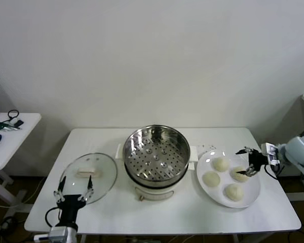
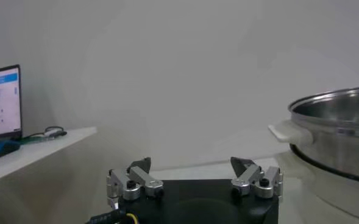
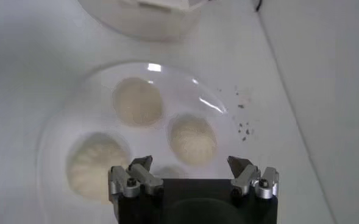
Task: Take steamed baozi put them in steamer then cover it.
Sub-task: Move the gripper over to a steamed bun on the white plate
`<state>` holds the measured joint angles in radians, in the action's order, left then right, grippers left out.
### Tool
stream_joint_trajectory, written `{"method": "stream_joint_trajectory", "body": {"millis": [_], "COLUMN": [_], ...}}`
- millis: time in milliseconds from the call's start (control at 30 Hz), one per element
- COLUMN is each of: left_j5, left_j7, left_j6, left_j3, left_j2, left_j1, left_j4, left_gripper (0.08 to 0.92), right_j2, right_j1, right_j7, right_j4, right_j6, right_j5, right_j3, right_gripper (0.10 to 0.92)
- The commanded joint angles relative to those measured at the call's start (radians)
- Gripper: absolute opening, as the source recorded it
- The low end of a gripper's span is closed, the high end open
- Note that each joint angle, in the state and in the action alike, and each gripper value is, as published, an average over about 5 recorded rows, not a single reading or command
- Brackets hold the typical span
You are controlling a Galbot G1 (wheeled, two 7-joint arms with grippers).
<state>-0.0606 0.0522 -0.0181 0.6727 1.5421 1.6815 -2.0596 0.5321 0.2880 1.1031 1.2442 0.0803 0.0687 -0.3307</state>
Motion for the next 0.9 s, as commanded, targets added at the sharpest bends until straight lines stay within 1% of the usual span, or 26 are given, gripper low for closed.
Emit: {"method": "stream_joint_trajectory", "body": {"millis": [33,333,533,667,900], "left_j5": [0.01,0.011,0.011,0.012,0.011], "left_j7": [0.01,0.017,0.02,0.022,0.027], "left_j6": [0.008,0.021,0.026,0.026,0.032], "left_j3": [0.011,0.008,0.015,0.024,0.026], "left_j2": [-0.006,-0.004,-0.004,-0.004,0.003], "left_j1": [-0.006,-0.029,-0.035,-0.035,-0.042], "left_j4": [0.013,0.034,0.038,0.046,0.053], "left_gripper": [0.823,0.823,0.823,0.823,0.823], "right_j2": [0.083,0.239,0.344,0.387,0.415], "right_j1": [-0.296,-0.28,-0.282,-0.293,-0.289], "right_j7": [0.085,0.076,0.066,0.069,0.077], "right_j4": [-0.177,-0.293,-0.403,-0.456,-0.484], "right_j6": [-0.006,-0.01,-0.041,-0.051,-0.052], "right_j5": [0.077,0.111,0.147,0.151,0.131], "right_j3": [-0.354,-0.381,-0.355,-0.365,-0.401], "right_gripper": [0.823,0.823,0.823,0.823,0.823]}}
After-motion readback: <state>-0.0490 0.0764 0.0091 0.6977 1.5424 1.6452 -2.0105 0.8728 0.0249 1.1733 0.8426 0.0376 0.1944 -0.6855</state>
